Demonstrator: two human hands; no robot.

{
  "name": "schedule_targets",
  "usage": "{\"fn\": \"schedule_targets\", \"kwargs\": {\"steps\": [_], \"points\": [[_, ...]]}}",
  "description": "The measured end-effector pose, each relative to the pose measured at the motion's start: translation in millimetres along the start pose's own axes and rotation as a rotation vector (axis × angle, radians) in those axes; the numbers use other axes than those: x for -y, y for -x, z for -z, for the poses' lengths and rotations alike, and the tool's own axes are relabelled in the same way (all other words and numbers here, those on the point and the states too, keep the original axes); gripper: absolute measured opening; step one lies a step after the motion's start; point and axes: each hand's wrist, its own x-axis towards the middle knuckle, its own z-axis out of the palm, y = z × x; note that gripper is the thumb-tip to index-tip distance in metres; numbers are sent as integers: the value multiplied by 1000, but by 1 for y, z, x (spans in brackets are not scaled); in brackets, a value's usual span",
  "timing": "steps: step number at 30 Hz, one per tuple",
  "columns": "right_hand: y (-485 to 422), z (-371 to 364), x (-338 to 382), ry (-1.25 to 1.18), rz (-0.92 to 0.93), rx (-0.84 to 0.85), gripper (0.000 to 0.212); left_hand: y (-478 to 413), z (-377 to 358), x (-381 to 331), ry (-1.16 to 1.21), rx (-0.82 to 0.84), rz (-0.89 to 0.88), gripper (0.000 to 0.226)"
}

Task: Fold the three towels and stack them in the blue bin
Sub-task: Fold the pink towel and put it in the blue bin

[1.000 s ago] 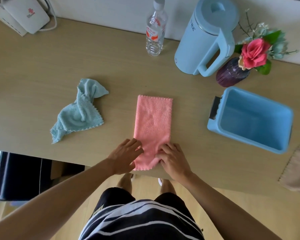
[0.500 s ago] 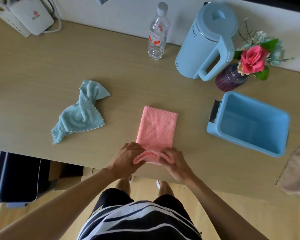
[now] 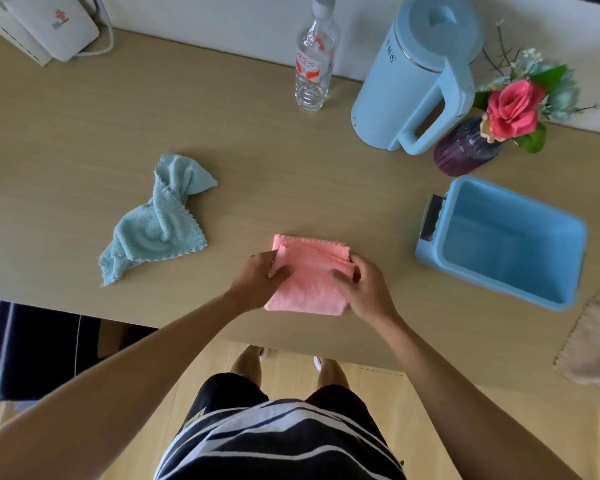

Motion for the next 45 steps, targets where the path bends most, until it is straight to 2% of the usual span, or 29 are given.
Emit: {"fn": "schedule_targets", "kwargs": {"steps": [5, 10, 14, 17, 19, 21, 23, 26, 30, 33, 35, 40, 44, 45], "points": [[-25, -5, -1, -23, -66, -94, 32, -14, -1, 2, -4, -53, 60, 24], [-36, -12, -11, -80, -185, -142, 23, -21, -4, 6, -102, -108, 69, 23], [-35, -13, -18, -17, -256, -138, 29, -20, -9, 9, -148, -125, 57, 46], [-28, -14, -20, 103, -221, -196, 36, -13, -12, 7, -300, -252, -63, 61], [-23, -14, -18, 271, -71, -287, 37, -7, -12, 3, -547, -339, -295, 63], [-17, -16, -12, 386, 129, -288, 31, -6, -17, 6, -716, -241, -545, 60], [-9, -22, -10, 477, 271, -152, 23, -10, -26, 15, -855, -50, -629, 69], [5, -39, -22, 605, 290, 33, 24, -21, -31, 29, -991, 81, -600, 89], [12, -54, -33, 624, 183, -13, 30, -30, -29, 30, -1006, 110, -563, 95], [13, -59, -29, 694, 171, -55, 30, -36, -26, 14, -982, 89, -475, 104], [16, -60, -27, 720, 163, -72, 28, -38, -23, 0, -898, 39, -426, 100], [23, -66, -19, 737, 74, -108, 20, -35, -27, -18, -763, -21, -259, 73], [34, -65, -14, 677, 36, -144, 27, -34, -25, -30, -731, 69, -82, 23], [37, -63, -14, 658, 20, -159, 31, -33, -22, -33, -703, 104, -48, 17]]}}
